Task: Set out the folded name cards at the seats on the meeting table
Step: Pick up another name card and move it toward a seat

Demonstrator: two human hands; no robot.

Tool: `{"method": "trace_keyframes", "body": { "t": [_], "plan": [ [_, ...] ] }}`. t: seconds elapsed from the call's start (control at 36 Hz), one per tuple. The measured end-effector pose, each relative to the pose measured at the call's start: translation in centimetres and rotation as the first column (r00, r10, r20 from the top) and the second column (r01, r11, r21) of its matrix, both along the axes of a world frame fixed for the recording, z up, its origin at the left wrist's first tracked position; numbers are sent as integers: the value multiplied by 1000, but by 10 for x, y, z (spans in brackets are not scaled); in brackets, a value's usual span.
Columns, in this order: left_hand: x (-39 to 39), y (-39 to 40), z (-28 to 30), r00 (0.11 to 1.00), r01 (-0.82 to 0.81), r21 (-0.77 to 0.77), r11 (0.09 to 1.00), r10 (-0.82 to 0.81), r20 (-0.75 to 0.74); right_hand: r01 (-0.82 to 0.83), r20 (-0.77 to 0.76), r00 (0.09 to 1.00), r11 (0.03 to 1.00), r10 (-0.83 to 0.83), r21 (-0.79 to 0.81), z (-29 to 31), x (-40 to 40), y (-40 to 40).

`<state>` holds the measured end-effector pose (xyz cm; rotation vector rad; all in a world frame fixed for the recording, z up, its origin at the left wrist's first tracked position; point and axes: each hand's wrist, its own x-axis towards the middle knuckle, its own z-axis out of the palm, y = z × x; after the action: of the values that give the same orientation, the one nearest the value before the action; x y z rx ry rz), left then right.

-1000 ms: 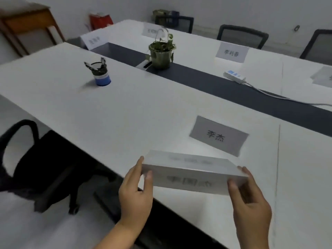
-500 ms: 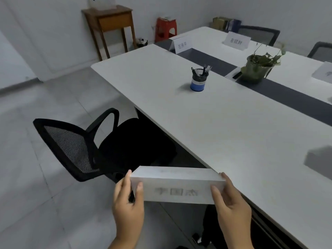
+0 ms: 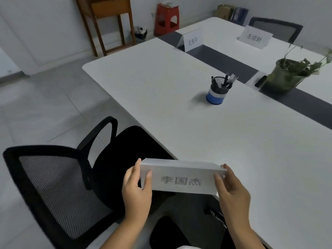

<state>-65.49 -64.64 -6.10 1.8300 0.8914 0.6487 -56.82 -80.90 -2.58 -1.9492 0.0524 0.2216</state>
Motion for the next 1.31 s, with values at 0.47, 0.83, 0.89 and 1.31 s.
{"method": "trace_keyframes", "body": {
  "t": [0.47,0.83,0.89,1.31],
  "plan": [
    [155,108,5,987,147,-104,984,-152,-42,75,78,995,995,-69,-69,-12,124,90],
    [305,162,-21,946,180,-17,984,-178,-271,82,26,996,997,-82,-7,-64,251,135],
    [320,170,-24,936,196,-21,980,-193,-295,81,43,996,997,-80,-15,-72,263,137],
    [344,181,-62,961,109,-84,990,-127,-245,-118,298,940,978,166,-171,-99,304,151]
  ]
}}
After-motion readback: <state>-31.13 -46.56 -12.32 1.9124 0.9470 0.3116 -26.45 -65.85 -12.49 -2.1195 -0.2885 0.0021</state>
